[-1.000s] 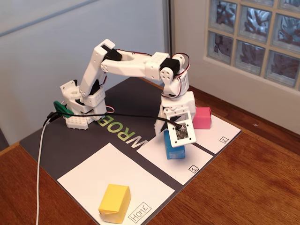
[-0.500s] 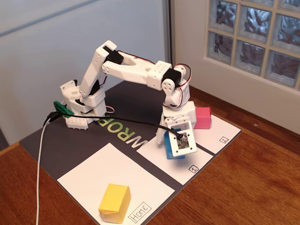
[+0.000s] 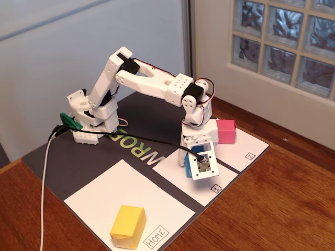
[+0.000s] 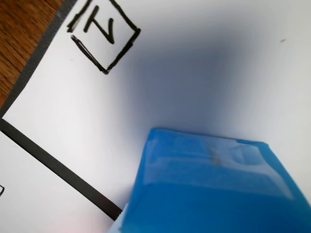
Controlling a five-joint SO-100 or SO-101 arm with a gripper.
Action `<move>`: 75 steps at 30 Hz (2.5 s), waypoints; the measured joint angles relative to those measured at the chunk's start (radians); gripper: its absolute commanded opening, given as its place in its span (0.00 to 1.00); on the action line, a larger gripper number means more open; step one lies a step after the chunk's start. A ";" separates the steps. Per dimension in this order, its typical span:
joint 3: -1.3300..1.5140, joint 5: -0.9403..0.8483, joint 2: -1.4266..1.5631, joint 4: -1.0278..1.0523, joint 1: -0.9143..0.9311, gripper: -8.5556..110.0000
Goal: Move box blue to home
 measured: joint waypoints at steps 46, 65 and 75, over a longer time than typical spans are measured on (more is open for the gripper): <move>0.005 -0.175 0.321 -0.006 0.011 0.07; 0.387 -0.397 0.856 0.301 0.222 0.07; 0.689 -0.515 1.063 0.298 0.563 0.07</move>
